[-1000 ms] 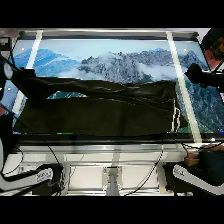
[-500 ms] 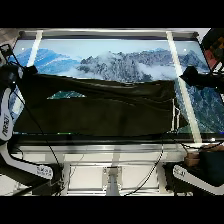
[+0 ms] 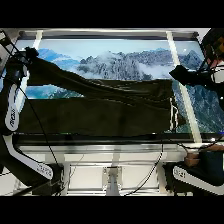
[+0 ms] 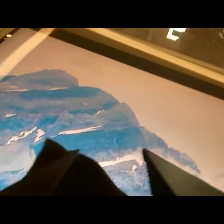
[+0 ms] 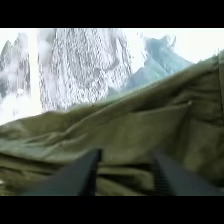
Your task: Fold the clothes and pants, and hang the long-sleeved shirts on hangers.
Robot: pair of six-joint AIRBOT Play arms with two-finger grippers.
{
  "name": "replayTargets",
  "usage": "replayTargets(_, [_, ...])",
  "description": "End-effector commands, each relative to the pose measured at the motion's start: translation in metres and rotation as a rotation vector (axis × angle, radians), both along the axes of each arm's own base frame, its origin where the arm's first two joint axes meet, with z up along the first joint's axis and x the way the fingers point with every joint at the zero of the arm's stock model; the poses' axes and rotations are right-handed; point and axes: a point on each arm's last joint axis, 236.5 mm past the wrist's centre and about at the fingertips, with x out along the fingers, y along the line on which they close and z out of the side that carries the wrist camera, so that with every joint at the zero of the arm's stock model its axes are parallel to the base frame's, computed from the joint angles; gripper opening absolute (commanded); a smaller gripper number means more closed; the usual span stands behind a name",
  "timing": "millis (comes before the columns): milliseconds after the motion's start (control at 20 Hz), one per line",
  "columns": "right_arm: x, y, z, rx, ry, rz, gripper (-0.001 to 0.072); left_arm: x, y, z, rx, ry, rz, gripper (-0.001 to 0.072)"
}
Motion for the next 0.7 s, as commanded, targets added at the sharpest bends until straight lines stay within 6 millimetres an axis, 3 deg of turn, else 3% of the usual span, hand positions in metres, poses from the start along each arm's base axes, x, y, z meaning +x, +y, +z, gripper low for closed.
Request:
replayTargets(0, [0.015, 0.002, -0.002, -0.006, -0.040, -0.022, 0.0388, 0.005, 0.004, 0.007, -0.094, -0.082, 0.011, 0.0626])
replayTargets(100, [0.024, -0.003, 0.000, -0.002, -0.072, -0.051, 0.0374, 0.005, 0.005, 0.007, -0.138, -0.091, 0.023, 0.0624])
replayTargets(150, [0.029, -0.008, 0.004, -0.009, -0.097, -0.069, 0.0305, 0.003, 0.005, 0.006, -0.160, -0.086, 0.031, 0.0621])
replayTargets(200, [0.032, -0.011, 0.006, -0.013, -0.111, -0.080, 0.0083, 0.001, 0.005, 0.005, -0.194, -0.072, 0.044, 0.0524])
replayTargets(250, [0.035, -0.017, 0.006, -0.010, -0.118, -0.102, 0.0024, -0.003, 0.004, 0.002, -0.213, -0.039, 0.054, 0.0284])
replayTargets(300, [0.034, -0.025, 0.003, -0.002, -0.108, -0.122, 0.0023, -0.009, 0.003, -0.001, -0.221, 0.007, 0.064, 0.0016])
replayTargets(450, [0.013, -0.050, -0.036, 0.122, 0.068, -0.143, 0.0020, -0.035, 0.007, -0.009, -0.244, 0.152, 0.109, 0.0006])
replayTargets(550, [-0.010, -0.048, -0.058, 0.293, 0.185, -0.026, 0.0022, -0.058, 0.016, -0.025, -0.218, 0.291, 0.124, 0.0005])
replayTargets(650, [-0.026, -0.054, -0.073, 0.468, 0.275, 0.025, 0.0048, -0.075, 0.004, -0.044, -0.241, 0.420, 0.022, 0.0004])
